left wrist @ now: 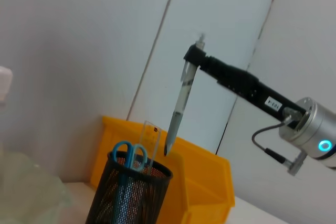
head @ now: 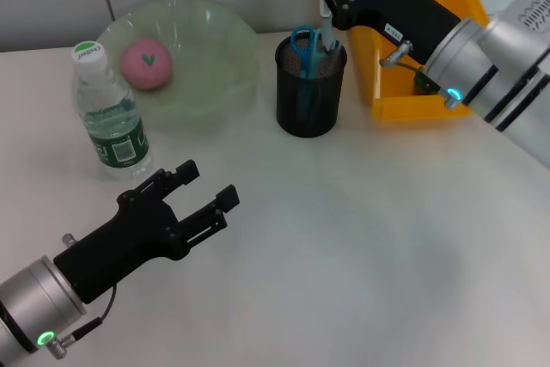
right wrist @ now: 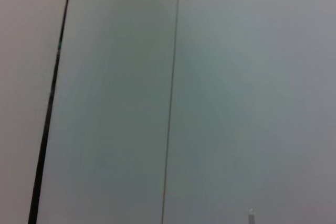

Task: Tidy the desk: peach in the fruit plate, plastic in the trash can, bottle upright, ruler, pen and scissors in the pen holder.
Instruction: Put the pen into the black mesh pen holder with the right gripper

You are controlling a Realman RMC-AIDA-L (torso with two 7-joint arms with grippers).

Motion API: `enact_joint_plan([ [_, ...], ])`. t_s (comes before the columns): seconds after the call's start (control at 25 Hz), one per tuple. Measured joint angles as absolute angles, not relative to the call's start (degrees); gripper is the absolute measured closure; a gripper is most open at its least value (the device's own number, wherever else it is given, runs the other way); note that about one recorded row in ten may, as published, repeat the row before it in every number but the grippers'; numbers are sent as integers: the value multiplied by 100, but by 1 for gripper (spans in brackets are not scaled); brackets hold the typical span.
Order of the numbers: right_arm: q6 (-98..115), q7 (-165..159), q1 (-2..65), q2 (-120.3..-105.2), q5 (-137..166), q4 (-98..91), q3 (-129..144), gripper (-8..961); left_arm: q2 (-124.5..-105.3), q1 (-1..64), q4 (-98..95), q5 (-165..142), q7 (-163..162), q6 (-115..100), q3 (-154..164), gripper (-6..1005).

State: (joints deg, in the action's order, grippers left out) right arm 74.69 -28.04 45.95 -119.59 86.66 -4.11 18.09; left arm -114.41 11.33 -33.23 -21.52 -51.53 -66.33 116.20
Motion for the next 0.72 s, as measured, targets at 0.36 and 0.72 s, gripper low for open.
enact_joint_plan([
  [0.36,6619,-3016,4943,-11968,8708,-121,1870,823,-11374,1195,-3260,-2330,-5206,-6672,11534,201],
  [0.72,6036,-3006,5036,-11979,8672,102,1777,821,-11367,1195,-3209,-2346,-5144,-6728,11531,202],
])
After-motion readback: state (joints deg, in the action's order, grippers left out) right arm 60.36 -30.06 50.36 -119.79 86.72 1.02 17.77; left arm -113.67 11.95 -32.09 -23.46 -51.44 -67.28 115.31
